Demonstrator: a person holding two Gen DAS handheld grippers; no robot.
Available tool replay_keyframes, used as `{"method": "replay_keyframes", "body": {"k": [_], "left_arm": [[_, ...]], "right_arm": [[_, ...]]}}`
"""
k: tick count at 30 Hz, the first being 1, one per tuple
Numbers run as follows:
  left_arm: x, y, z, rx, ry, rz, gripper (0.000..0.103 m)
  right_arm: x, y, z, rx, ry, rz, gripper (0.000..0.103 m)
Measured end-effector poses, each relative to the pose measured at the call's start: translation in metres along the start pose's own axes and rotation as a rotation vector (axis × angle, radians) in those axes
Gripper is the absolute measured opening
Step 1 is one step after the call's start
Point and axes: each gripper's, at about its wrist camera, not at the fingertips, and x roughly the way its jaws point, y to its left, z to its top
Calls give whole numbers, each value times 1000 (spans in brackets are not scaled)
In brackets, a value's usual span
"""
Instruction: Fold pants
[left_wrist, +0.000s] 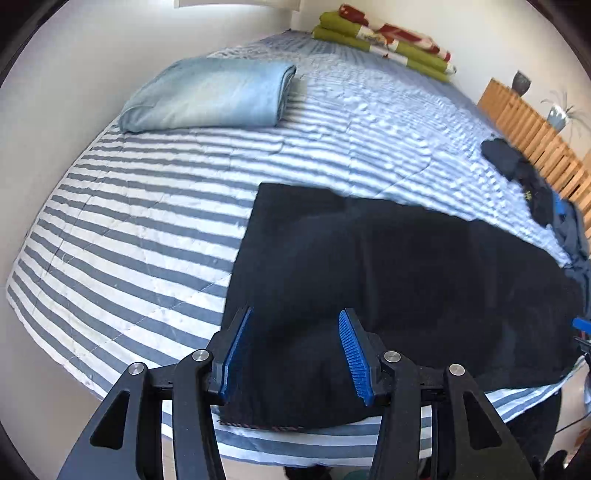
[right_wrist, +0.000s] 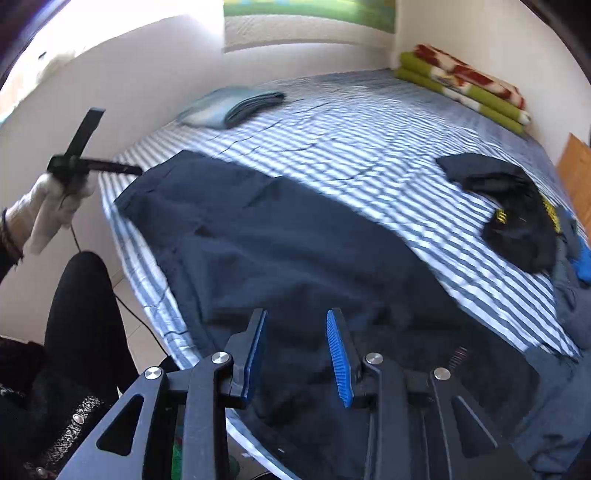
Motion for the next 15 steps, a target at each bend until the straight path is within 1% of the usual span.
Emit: {"method": "replay_keyframes", "body": {"k": [1,2,3,5,6,7,9,10,11,12,13,15], "left_arm": [[14,6,-1,4,46,106,52],[26,15,-2,-6,70,154,55],[27,23,-2,-28,58,141,57],[21,39,2,-89,34,131,57],[19,41,6,-107,17,114,56],[14,42,10,-115,3,77,56],[11,40,25,-115,-9,5,62],[12,38,35,-108,-16,-9,71],[15,35,45,-104,-17,-12,77],[21,35,56,-107,-19,-15,77],[28,34,65,-117,-13,-23,77],[45,32,76,-130,28,-37,77]], "right_arm": [[15,16,1,-41,14,-6,30],[32,26,1,-61,41,-1,30],[45,30,-2,-63,83,13,30],[70,30,-13,-65,176,34,30],[75,29,-20,-77,196,26,30],[73,26,-24,-79,192,24,30],[65,15,-26,-27,183,43,30],[60,10,-25,10,169,60,30],[56,6,-24,38,159,71,30],[56,5,-21,55,154,70,30],[58,6,-20,56,155,48,30],[64,6,-21,45,170,14,30]]}}
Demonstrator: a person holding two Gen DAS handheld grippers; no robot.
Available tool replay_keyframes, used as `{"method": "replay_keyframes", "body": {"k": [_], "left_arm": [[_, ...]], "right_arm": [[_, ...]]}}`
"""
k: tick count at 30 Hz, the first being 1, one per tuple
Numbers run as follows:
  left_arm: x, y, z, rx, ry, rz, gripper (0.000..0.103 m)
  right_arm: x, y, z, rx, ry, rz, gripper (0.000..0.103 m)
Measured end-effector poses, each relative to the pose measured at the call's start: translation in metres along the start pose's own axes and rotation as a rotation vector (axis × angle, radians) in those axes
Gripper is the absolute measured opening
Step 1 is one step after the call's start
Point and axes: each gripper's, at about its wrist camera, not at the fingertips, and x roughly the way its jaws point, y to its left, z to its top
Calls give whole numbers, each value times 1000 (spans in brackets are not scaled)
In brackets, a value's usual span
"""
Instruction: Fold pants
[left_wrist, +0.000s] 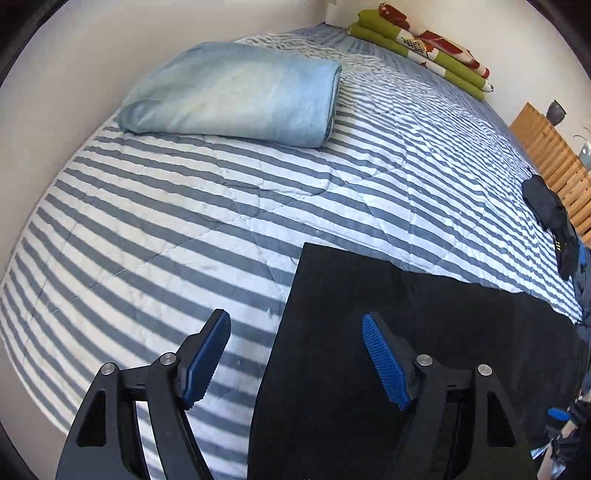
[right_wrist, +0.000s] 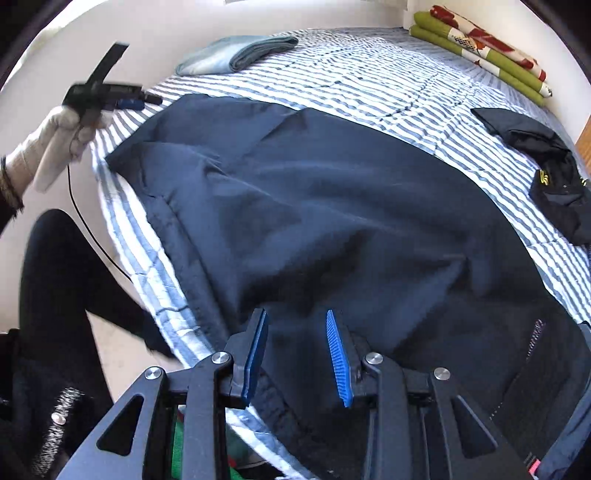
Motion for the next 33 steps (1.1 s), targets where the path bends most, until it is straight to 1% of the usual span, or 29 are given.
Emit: {"method": "replay_keyframes", "body": {"k": [2,3,4,5,6,8,9,10,12,13,14,15,16,17,18,19,20,21,22,23,25,26,27,28,29,30,31,32,33], "left_arm": [[21,-2,4,9,31,23,77],[24,-4,4,37,-13,40,75],[25,-9,3,55,-29,39,63],[23,-12,1,56,-52,39,38],[22,-14,0,55,-60,23,26],[22,-11,0,19,-63,10,11],[18,-12,-1,20,-71,7,7],[11,-15,-2,33,-92,10,6],[-6,-19,0,81,-156,37,5],[-8,-22,1,101,-166,56,5],[-3,-23,5,104,-146,65,6],[8,-23,8,106,-104,78,8],[18,-27,8,135,-62,113,13],[23,-29,10,164,-43,151,24],[22,-30,9,175,-51,183,32],[17,-29,10,174,-74,214,49],[6,-25,11,162,-103,233,54],[-4,-20,13,136,-133,250,54],[-17,-17,14,109,-158,251,52],[-30,-18,11,97,-182,213,52],[-49,-36,1,136,-174,52,52],[-58,-55,-10,198,-166,-12,52],[-64,-75,-23,270,-156,-46,52],[-69,-95,-39,340,-139,-90,52],[-70,-111,-54,384,-110,-154,52],[-69,-126,-67,411,-67,-221,52],[-65,-141,-80,437,-34,-270,53],[-58,-153,-90,466,-9,-284,53],[-46,-164,-98,500,26,-259,53]], "right_arm": [[11,5,2,2,34,-16,30],[14,7,1,0,37,-24,30],[14,8,1,2,34,-31,30],[14,9,2,7,37,-33,30],[15,8,3,15,41,-34,30],[16,7,4,31,50,-37,30],[16,8,4,32,54,-43,30],[15,9,4,31,59,-50,30],[15,12,4,19,74,-52,30],[15,15,4,-2,83,-52,30],[15,18,1,-28,88,-59,30],[16,20,-1,-45,89,-65,30],[17,19,-2,-43,86,-62,30],[17,17,-2,-31,88,-51,30],[17,14,-1,-26,93,-36,30],[17,12,1,-27,99,-24,30],[16,11,1,-36,109,-14,30],[13,10,2,-49,113,-11,30],[6,9,5,-56,94,-7,30],[-4,7,10,-49,52,9,30],[-15,2,25,-6,-22,77,30],[-15,3,33,8,-38,113,30],[-13,6,39,7,-45,143,30],[-8,13,46,-14,-49,171,30],[-4,22,48,-37,-50,184,30],[1,29,50,-57,-49,190,30],[5,35,51,-69,-46,199,30],[11,40,52,-78,-42,210,30],[19,43,53,-76,-32,208,30]]}}
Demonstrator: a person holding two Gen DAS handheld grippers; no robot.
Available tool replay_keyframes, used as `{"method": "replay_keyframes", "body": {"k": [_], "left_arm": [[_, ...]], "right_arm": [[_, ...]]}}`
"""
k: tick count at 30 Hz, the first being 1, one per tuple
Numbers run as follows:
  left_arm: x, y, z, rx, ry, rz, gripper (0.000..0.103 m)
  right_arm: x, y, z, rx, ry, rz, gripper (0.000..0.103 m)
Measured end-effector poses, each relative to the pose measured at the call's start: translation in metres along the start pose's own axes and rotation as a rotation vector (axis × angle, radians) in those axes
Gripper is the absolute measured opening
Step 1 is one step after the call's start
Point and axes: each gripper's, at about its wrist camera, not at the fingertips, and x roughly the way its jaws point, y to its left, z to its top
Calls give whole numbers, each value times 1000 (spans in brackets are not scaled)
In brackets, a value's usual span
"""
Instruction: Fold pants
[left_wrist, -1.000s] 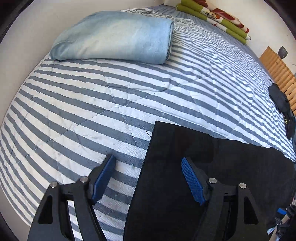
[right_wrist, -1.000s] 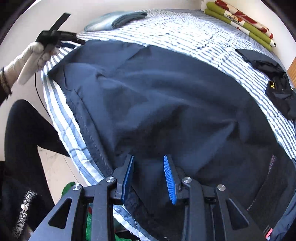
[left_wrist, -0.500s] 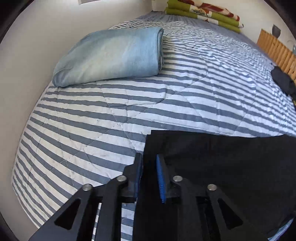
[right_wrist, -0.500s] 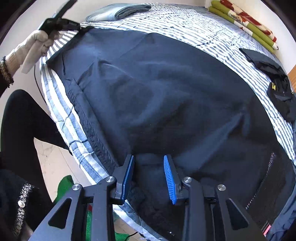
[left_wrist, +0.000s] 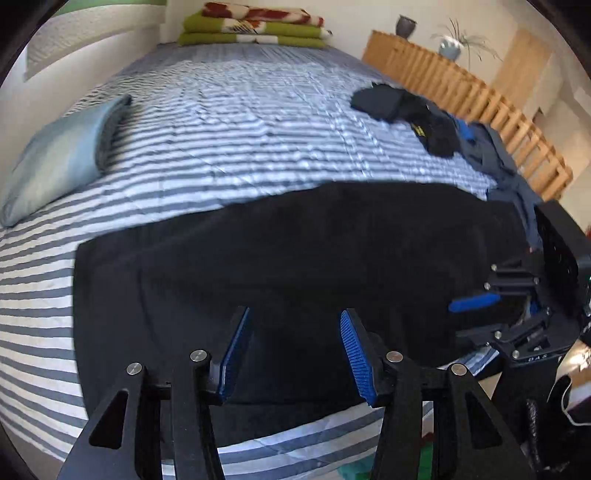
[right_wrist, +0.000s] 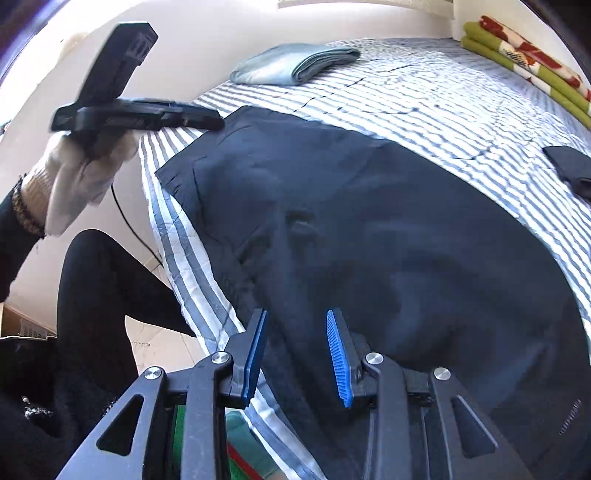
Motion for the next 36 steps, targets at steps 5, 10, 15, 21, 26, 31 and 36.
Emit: {"method": "replay_keyframes", "body": {"k": [5,10,15,21,26,31,36], "left_arm": [[32,-10,-15,25,108,48,52],[23,-39,16,51,0,-44,54],[67,-32,27,62,118,26,56],[41,-73,78,98,-11,-58,56],[71,-99,134,141,2,-137,66],[124,-111,178,111,69,-196,71],[157,-101,185,15,179,-318,71]], "right_arm": [[13,9,-14,-66,83,-41,30],[-31,-11,-3,12,-34,-33,30],[-10,-50,2,134,11,-85,30],[-39,-70,-13,141,-10,-14,30],[-73,-119,11,202,-141,-193,35],[-46,-166,12,274,-83,-217,37],[-47,-148,-15,233,-113,-200,8]]}}
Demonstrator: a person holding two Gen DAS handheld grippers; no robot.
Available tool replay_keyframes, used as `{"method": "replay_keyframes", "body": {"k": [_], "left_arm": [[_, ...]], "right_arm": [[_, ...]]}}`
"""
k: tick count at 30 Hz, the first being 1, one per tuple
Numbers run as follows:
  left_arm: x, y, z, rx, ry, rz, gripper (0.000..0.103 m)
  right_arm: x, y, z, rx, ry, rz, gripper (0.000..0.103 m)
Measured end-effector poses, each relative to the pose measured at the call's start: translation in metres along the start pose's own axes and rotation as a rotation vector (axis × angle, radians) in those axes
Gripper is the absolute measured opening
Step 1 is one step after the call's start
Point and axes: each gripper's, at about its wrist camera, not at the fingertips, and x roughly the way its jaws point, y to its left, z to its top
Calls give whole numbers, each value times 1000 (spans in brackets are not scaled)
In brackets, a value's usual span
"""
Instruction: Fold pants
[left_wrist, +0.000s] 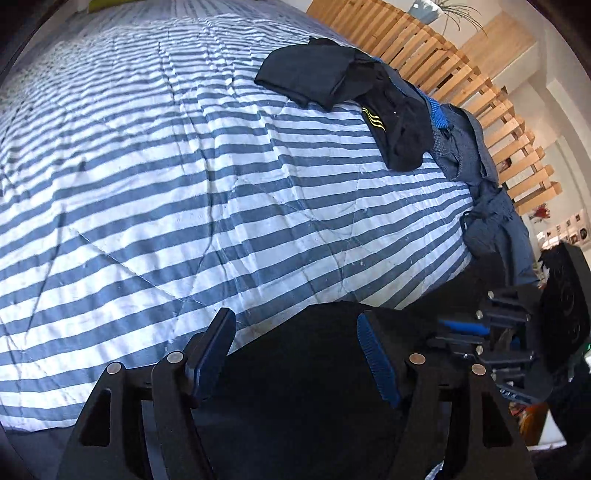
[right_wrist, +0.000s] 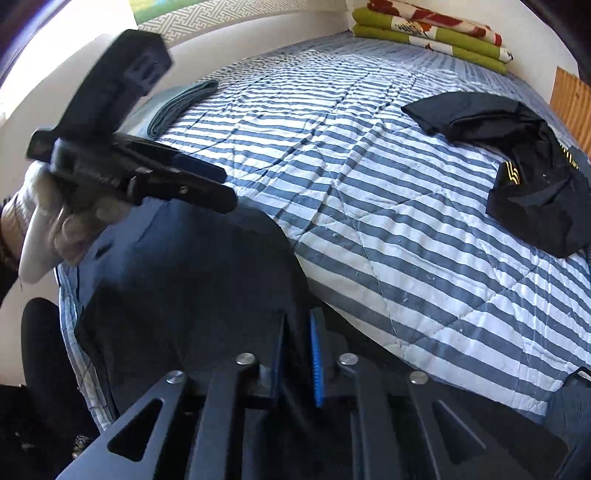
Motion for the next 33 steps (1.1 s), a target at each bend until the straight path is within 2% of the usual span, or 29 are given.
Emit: {"method": "replay_keyframes", "body": {"k": [3,8,9,11,14,19,23,25,27,30,33], "left_arm": [[0,-7,-4,3,24,-96,71],[-6,-33,-18,102,59,-114,69],[-6,-37,-23,120,67,-116,67],[-6,-44,-33,146,79,-102,44],[-13,-51,-54,187,71,-91,39],[-22,-66,-88,281,51,-61,37],[-15,-67,-102,279,54,-69,37],[-16,-65,-104,269,41,-80,37],[-16,-63,-105,271,25,-89,37],[-11,-59,-105,278,16,-74,39],[-12,-61,-106,296,-3,-70,39]], "right_arm": [[-10,12,-13,-57,-56,-36,6],[-16,33,-34,-142,-118,-94,5],[-16,35,-36,-142,-122,-93,5],[-16,35,-40,-143,-122,-81,5],[-18,32,-40,-130,-111,-63,8],[-31,10,-27,-2,-94,54,15],[-45,-1,-6,80,-108,147,17],[-47,4,8,57,-94,198,21],[-42,14,17,16,-72,211,30],[-25,30,28,-46,-10,191,31],[-5,35,38,-30,43,211,31]]}}
